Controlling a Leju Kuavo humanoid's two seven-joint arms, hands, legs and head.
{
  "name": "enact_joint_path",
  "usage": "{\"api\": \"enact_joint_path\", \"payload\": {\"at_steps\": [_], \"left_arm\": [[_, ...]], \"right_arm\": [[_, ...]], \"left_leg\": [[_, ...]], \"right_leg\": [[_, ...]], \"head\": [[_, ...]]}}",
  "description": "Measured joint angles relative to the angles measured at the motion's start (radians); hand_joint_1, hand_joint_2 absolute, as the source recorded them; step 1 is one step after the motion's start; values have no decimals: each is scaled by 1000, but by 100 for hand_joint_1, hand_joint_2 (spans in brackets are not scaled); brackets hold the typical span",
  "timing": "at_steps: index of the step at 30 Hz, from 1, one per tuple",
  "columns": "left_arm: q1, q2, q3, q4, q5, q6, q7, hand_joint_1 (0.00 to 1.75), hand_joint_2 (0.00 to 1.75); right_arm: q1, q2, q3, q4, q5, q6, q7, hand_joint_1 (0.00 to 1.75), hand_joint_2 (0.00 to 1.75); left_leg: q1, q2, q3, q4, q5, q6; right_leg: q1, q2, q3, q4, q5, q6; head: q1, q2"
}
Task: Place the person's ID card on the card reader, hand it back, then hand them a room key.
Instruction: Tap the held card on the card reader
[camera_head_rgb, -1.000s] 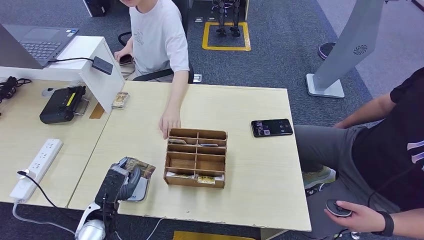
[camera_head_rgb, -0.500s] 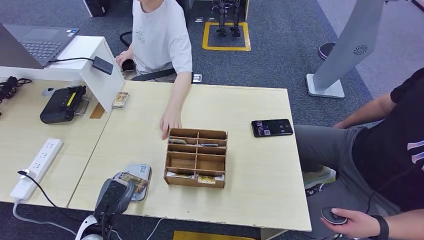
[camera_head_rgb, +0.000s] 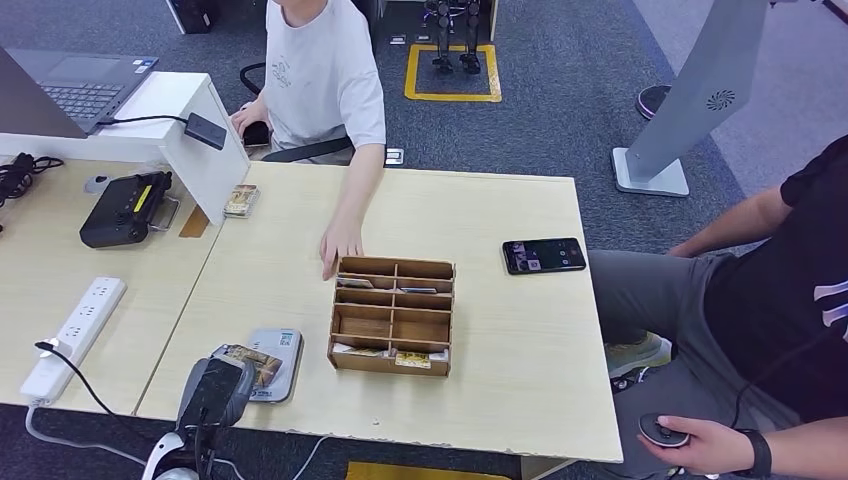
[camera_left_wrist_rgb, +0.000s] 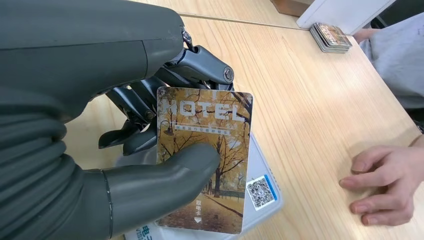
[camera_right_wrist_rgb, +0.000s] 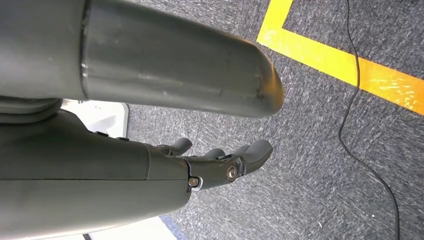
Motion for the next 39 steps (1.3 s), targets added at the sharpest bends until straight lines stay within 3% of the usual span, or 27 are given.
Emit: {"api": "enact_joint_path", "payload": {"at_steps": [39], "left_arm": [[-11,-39,-13,97,-215,80,54,175,175]], "right_arm": [[-38,0,-5,93,0,-37,-25,0,0]], "left_leg": [[0,0,1,0,0,0]], "right_leg": [[0,0,1,0,0,0]], "head": [[0,0]]}}
